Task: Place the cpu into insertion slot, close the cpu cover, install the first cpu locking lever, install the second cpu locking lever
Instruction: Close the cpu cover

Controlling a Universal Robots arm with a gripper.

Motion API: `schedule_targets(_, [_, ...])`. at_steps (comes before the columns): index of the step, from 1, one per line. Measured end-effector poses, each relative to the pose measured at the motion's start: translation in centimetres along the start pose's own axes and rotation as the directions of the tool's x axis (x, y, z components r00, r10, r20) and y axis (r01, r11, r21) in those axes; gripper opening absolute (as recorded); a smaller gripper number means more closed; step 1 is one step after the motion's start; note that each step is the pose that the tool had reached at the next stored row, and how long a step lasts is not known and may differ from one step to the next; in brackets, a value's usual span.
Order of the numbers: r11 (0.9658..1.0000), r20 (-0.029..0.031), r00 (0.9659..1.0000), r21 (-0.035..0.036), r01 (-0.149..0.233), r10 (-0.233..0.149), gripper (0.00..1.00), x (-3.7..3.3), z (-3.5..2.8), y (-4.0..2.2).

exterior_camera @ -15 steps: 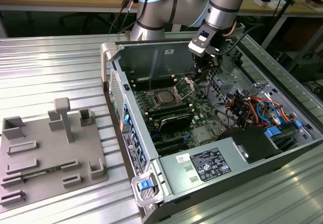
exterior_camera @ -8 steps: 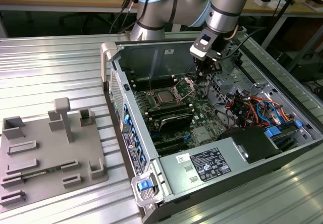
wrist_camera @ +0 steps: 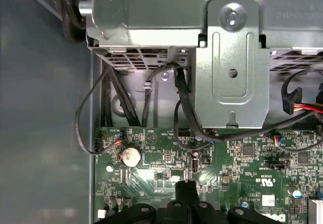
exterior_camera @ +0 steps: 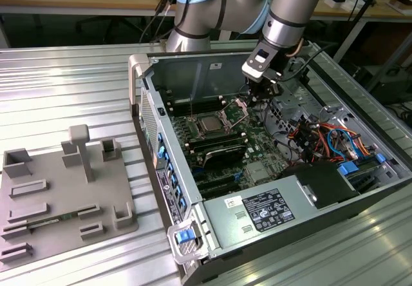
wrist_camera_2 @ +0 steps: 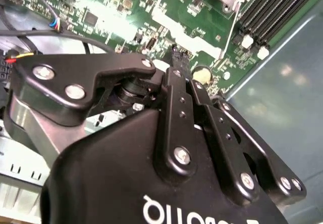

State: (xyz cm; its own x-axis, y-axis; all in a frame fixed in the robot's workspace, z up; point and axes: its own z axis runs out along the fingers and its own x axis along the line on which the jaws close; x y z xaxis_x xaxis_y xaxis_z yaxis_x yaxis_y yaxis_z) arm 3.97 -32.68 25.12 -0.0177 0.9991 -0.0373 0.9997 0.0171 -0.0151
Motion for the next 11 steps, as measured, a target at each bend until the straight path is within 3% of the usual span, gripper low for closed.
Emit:
schedule_targets(5, [0.9998, -0.0016, 0.9999, 0.0194, 0.01, -0.01, 0.11, 0.02, 0.2, -0.8])
schedule_targets(11, [0.9993, -0.0021, 0.9999, 0.0344, 0.012, -0.011, 0.11, 0.06, 0.29, -2.95])
